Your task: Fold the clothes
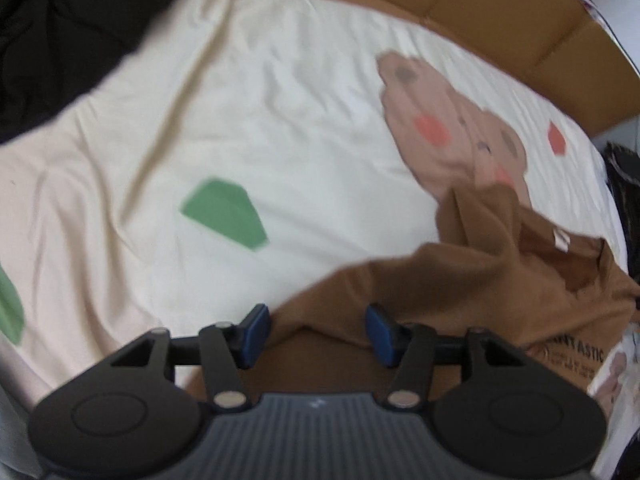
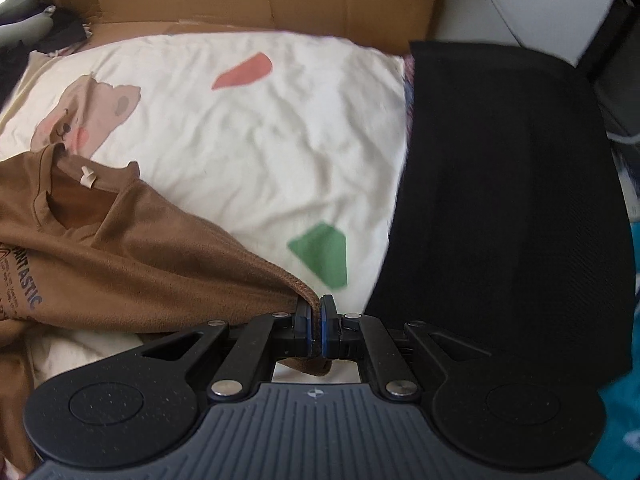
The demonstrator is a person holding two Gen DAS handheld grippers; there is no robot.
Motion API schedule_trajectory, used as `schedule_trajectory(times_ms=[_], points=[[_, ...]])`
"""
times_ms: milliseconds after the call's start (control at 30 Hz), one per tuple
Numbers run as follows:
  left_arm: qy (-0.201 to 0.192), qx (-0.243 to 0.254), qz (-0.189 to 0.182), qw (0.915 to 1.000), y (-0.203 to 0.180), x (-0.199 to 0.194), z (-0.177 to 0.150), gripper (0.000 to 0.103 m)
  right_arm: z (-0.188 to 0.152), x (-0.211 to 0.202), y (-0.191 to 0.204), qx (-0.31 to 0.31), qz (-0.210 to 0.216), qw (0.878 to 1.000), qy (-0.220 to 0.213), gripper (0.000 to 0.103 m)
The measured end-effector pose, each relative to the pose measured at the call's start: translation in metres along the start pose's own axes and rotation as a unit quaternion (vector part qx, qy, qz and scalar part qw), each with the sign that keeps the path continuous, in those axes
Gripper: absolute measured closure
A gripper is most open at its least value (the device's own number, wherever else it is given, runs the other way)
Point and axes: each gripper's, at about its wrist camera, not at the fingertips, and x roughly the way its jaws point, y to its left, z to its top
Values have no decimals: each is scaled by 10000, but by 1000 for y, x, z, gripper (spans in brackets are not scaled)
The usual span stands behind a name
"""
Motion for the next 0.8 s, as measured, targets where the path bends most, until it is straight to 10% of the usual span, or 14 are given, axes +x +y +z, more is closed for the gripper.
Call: schedule_trajectory(times_ms=[133,800], points=[[13,152,158,9998,0,-6,1,92,-11,0,2,62,67,9999,43,101],[-1882,-100,550,9805,7,-168,84,103,73,-67,15,365,497,9857,-1568,101]])
